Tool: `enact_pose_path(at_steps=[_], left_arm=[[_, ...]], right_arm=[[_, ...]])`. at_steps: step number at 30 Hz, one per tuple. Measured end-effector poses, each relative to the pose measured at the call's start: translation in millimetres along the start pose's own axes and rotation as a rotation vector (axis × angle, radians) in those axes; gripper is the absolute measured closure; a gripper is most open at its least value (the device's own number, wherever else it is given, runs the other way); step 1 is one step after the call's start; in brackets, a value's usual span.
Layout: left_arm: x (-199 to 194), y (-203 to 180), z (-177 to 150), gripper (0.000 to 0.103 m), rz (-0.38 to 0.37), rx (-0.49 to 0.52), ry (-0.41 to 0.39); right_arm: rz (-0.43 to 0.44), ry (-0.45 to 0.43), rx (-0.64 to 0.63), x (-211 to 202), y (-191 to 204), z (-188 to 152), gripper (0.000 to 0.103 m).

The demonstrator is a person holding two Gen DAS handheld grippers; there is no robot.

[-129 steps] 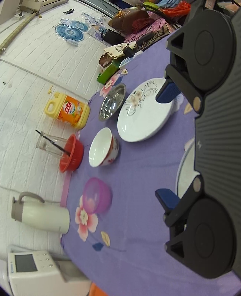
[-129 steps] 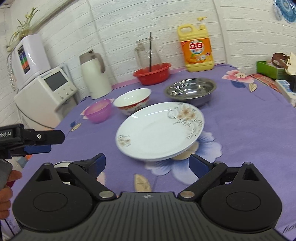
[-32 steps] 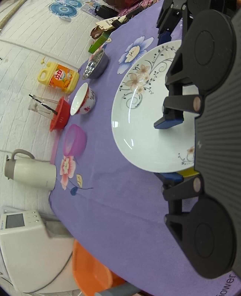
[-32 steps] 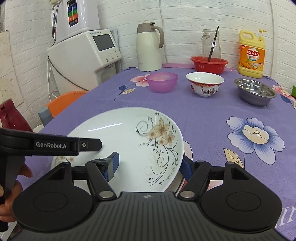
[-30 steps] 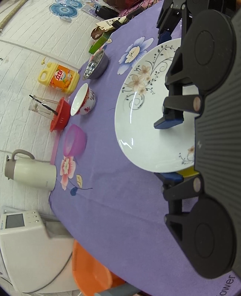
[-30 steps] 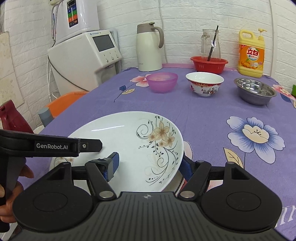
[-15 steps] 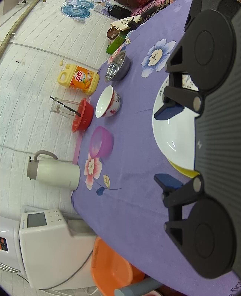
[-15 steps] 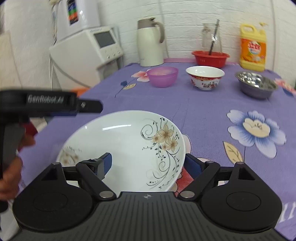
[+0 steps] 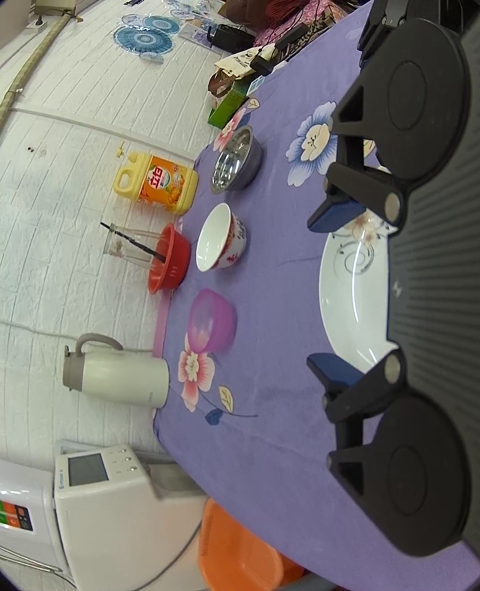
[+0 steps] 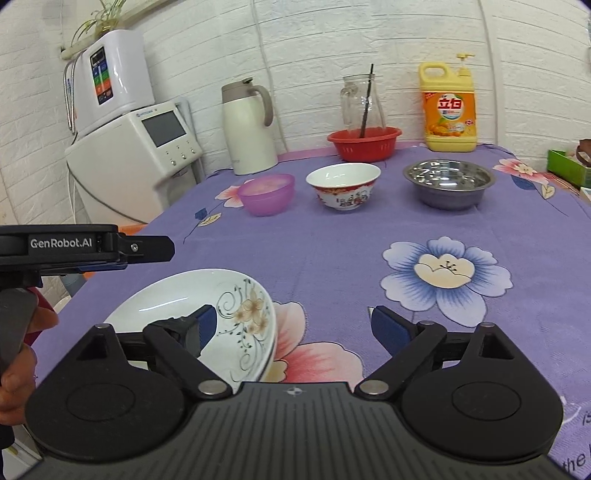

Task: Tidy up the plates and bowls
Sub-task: 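Lower the floral plate onto the stack and open the left gripper, then move the left gripper to the steel bowl rim and close on it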

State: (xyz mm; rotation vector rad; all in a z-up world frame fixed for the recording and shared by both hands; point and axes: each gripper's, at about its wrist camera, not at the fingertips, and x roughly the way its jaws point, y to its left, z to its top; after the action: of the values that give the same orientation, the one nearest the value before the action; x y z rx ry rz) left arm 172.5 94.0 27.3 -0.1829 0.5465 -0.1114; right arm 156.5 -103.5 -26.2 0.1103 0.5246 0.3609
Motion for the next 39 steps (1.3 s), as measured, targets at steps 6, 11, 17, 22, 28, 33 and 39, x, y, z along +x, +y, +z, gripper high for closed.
enact_pose_path(at_steps=[6, 11, 17, 22, 28, 33, 39], left_arm=[[-6, -18, 0, 0.03, -0.013, 0.026, -0.007], [-10, -35, -2, 0.029, -0.018, 0.052, -0.008], [7, -55, 1, 0.028, -0.038, 0.081, 0.023], [34, -66, 8, 0.028, -0.067, 0.078, 0.069], [62, -76, 17, 0.027, -0.113, 0.058, 0.134], [82, -85, 35, 0.027, -0.151, 0.06, 0.172], [117, -100, 71, 0.026, -0.227, -0.01, 0.199]], right_arm=[[-0.019, -0.018, 0.034, -13, -18, -2, 0.0], [-0.026, -0.029, 0.066, -26, -34, -9, 0.0], [-0.055, -0.024, 0.103, -26, -61, -9, 0.0], [-0.093, -0.016, 0.136, -20, -87, -2, 0.0], [-0.125, -0.025, 0.142, -14, -117, 14, 0.0], [-0.15, -0.07, 0.106, -3, -143, 48, 0.0], [-0.236, -0.108, 0.085, 48, -189, 116, 0.0]])
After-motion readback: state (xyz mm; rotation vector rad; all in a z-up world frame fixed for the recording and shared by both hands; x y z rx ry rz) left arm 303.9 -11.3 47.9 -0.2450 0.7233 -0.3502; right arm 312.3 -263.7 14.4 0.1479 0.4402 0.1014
